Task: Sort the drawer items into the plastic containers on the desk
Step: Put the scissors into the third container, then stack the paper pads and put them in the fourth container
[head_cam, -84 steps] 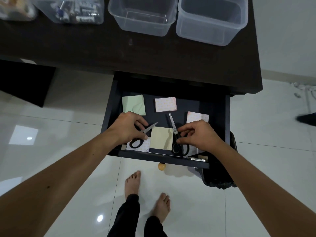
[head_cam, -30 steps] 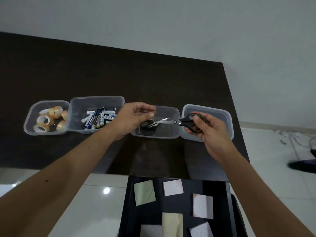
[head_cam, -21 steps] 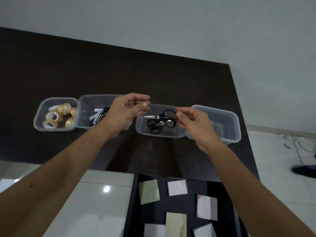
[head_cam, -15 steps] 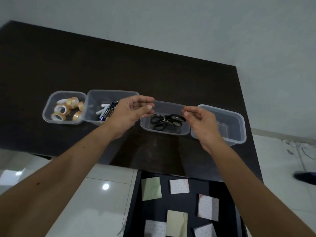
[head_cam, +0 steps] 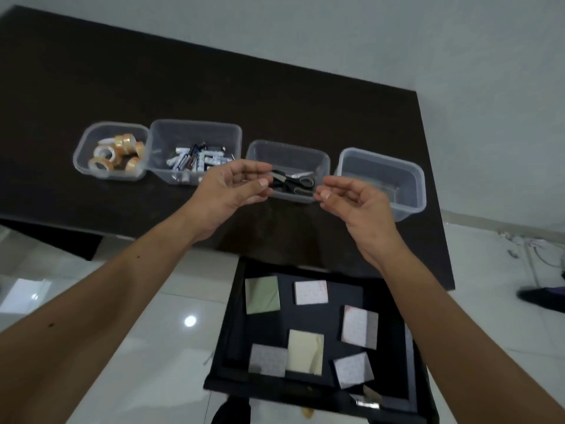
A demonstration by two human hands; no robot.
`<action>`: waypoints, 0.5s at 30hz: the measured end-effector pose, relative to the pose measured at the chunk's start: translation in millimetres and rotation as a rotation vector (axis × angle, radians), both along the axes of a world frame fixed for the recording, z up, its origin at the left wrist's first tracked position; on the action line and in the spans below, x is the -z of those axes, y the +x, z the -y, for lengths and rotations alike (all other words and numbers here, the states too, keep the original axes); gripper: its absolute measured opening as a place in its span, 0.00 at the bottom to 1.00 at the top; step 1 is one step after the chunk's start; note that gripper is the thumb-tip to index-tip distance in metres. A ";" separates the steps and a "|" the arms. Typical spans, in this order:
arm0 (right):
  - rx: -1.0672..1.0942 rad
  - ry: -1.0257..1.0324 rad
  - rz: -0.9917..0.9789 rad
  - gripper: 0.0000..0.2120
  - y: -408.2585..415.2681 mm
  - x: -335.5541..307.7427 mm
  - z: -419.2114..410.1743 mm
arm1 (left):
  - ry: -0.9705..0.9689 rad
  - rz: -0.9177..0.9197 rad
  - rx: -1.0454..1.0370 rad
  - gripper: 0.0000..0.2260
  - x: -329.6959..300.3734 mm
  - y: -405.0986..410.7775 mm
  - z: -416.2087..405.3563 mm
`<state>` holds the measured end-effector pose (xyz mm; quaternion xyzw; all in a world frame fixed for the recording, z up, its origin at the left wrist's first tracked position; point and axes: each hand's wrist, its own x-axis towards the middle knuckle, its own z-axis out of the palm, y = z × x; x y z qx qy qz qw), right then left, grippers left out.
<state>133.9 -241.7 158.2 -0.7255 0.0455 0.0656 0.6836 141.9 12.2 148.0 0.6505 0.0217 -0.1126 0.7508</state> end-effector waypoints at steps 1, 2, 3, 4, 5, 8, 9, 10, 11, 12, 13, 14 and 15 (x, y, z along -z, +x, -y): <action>-0.015 0.001 -0.008 0.12 -11.4 2.4 5.4 | -0.002 -0.007 0.000 0.11 3.5 -11.8 3.8; -0.029 -0.003 -0.016 0.12 -23.2 5.4 11.2 | 0.002 -0.016 0.000 0.12 8.1 -24.3 7.9; -0.043 -0.011 -0.025 0.13 -34.9 9.6 17.4 | 0.009 -0.028 0.000 0.12 13.1 -37.4 12.0; -0.053 -0.020 -0.036 0.13 -46.6 14.9 23.7 | 0.019 -0.041 0.004 0.12 18.8 -50.8 16.1; -0.060 -0.029 -0.050 0.13 -58.9 20.7 30.3 | 0.026 -0.056 0.008 0.12 25.4 -64.7 20.4; -0.090 -0.072 -0.096 0.13 -93.7 42.6 50.8 | 0.059 -0.104 0.031 0.13 50.8 -105.1 32.4; -0.104 -0.100 -0.110 0.13 -104.1 51.1 58.0 | 0.078 -0.124 0.043 0.14 60.3 -117.7 36.8; -0.118 -0.127 -0.124 0.13 -113.3 59.7 65.4 | 0.104 -0.144 0.058 0.14 69.8 -128.8 41.1; -0.130 -0.150 -0.141 0.13 -121.7 68.6 72.7 | 0.137 -0.162 0.076 0.15 79.2 -138.6 45.4; -0.139 -0.172 -0.161 0.13 -129.3 77.8 79.5 | 0.172 -0.178 0.096 0.15 88.3 -146.9 49.4; -0.148 -0.193 -0.179 0.13 -135.8 87.3 85.8 | 0.204 -0.195 0.114 0.15 97.4 -153.8 52.7; -0.153 -0.215 -0.196 0.13 -141.4 97.1 92.1 | 0.227 -0.212 0.130 0.15 106.9 -159.6 55.6; -0.156 -0.235 -0.211 0.14 -145.7 106.7 98.1 | 0.244 -0.225 0.144 0.15 117.3 -163.9 58.0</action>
